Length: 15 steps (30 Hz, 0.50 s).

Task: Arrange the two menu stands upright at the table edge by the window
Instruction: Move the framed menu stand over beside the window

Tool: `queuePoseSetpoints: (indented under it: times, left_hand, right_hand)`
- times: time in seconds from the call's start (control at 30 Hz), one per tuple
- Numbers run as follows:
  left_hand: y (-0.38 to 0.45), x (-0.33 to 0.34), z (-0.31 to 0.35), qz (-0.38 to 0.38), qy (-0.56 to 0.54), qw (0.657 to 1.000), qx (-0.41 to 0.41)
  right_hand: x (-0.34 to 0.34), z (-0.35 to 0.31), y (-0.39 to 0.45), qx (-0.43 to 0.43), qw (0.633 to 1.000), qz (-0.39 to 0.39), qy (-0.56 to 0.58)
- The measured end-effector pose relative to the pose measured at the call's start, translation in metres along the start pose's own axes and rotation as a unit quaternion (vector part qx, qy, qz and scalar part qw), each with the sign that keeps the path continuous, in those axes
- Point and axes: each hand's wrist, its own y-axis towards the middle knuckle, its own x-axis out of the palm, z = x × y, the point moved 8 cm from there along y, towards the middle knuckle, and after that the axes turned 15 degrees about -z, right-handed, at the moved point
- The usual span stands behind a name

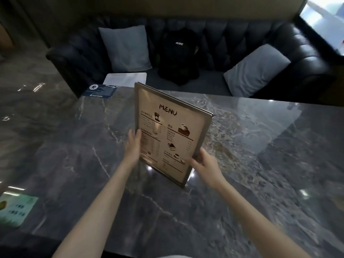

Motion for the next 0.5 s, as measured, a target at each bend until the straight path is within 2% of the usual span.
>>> queuePoseSetpoints:
  times: [0.27, 0.37, 0.5]
  left_hand:
    - [0.025, -0.012, -0.008, -0.095, -0.121, 0.988, 0.014]
    - [0.031, -0.015, -0.015, -0.099, -0.153, 0.983, -0.006]
    - [0.031, -0.010, -0.012, -0.090, -0.207, 0.974, 0.008]
  right_hand:
    - [-0.004, 0.004, 0.004, 0.011, 1.000, 0.021, 0.013]
    - [-0.007, 0.003, 0.006, 0.014, 1.000, 0.022, 0.011]
    - [-0.009, 0.005, 0.008, 0.025, 1.000, 0.013, 0.009]
